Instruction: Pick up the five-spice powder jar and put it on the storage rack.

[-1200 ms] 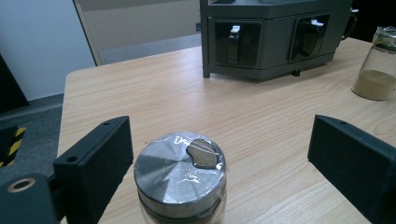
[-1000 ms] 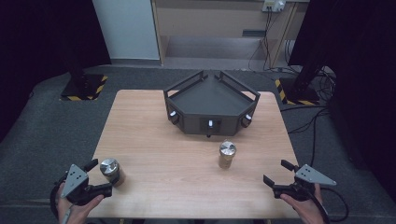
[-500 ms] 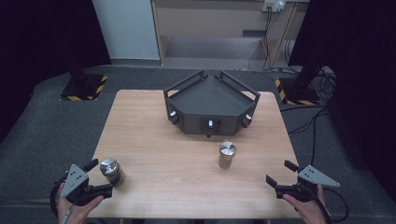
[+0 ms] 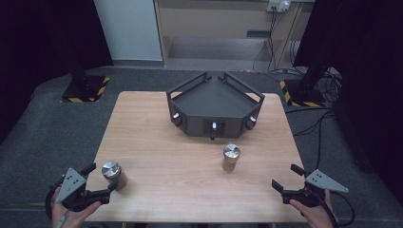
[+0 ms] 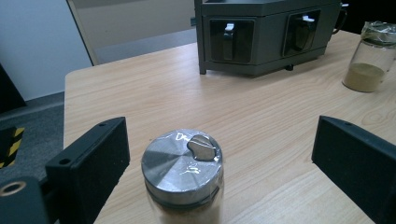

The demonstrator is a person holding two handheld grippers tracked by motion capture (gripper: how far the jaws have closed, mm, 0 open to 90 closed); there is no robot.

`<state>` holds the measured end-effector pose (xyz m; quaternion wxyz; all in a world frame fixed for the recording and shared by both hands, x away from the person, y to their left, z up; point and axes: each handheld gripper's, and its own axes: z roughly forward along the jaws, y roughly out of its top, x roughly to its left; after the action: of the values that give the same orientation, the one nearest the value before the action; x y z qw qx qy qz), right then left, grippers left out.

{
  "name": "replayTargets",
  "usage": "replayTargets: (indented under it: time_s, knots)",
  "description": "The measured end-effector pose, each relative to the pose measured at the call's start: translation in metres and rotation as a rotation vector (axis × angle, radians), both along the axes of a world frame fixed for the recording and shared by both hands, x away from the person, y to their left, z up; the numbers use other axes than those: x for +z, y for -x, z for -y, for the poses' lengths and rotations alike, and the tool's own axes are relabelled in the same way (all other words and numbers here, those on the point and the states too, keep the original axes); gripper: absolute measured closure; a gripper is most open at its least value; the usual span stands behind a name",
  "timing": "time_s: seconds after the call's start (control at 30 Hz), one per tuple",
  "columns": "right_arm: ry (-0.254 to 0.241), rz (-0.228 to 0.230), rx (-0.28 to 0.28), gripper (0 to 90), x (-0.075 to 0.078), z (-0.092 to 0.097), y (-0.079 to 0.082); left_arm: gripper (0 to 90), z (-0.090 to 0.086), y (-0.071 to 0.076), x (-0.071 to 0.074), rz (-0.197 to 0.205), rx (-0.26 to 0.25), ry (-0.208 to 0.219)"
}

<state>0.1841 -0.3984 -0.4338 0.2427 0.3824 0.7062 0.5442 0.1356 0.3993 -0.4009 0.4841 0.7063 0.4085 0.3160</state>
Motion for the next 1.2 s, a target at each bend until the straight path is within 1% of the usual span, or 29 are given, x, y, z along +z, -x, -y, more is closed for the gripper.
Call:
replayTargets:
  time_s: [0.03,0.1,0.17,0.27,0.4,0.47,0.5,0.53,0.57,0.63,0.7,0.83,0.93,1.1,1.2]
  knots:
    - [0.002,0.001,0.001,1.5,0.0,0.0,0.0,3.2,-0.001,0.001,0.002,-0.004,0.002,-0.007]
    - [0.0,0.006,-0.002,1.4,0.0,0.001,0.002,3.1,-0.005,0.001,0.005,-0.012,0.0,-0.006]
    - [-0.001,0.013,-0.002,1.3,-0.001,0.002,0.002,3.2,-0.008,0.001,0.01,-0.018,-0.001,-0.019]
    - [0.004,0.017,0.005,1.3,0.0,0.003,0.002,2.8,-0.014,0.0,0.018,-0.035,-0.017,-0.028]
    - [0.004,0.019,0.011,1.3,-0.001,0.004,0.001,2.5,-0.023,-0.005,0.029,-0.057,-0.034,-0.013]
    - [0.005,0.015,0.014,1.4,-0.001,0.003,0.0,2.4,-0.027,-0.006,0.033,-0.062,-0.041,-0.008]
    - [0.005,0.016,0.017,1.4,-0.001,0.003,0.0,2.2,-0.028,-0.007,0.036,-0.068,-0.044,-0.01]
    - [0.004,0.015,0.018,1.4,-0.001,0.003,0.0,1.9,-0.028,-0.007,0.036,-0.068,-0.044,-0.01]
    - [0.004,0.014,0.019,1.4,-0.001,0.003,-0.001,1.7,-0.032,-0.009,0.042,-0.078,-0.053,-0.01]
    - [0.001,0.01,0.025,1.7,-0.001,0.003,-0.002,1.8,-0.035,-0.011,0.047,-0.079,-0.064,-0.018]
    - [0.005,0.01,0.028,1.8,-0.001,0.003,-0.002,1.7,-0.039,-0.013,0.051,-0.086,-0.076,-0.016]
    - [0.002,0.009,0.03,1.8,-0.001,0.002,-0.003,1.8,-0.043,-0.019,0.062,-0.111,-0.091,-0.046]
    - [0.001,0.008,0.028,1.8,-0.001,0.002,-0.003,1.8,-0.047,-0.024,0.066,-0.126,-0.11,-0.07]
    - [0.003,0.007,0.03,2.0,-0.001,0.002,-0.003,1.8,-0.049,-0.037,0.071,-0.186,-0.123,-0.111]
    - [0.002,0.008,0.027,1.9,-0.001,0.002,-0.003,2.9,-0.052,-0.045,0.073,-0.217,-0.15,-0.127]
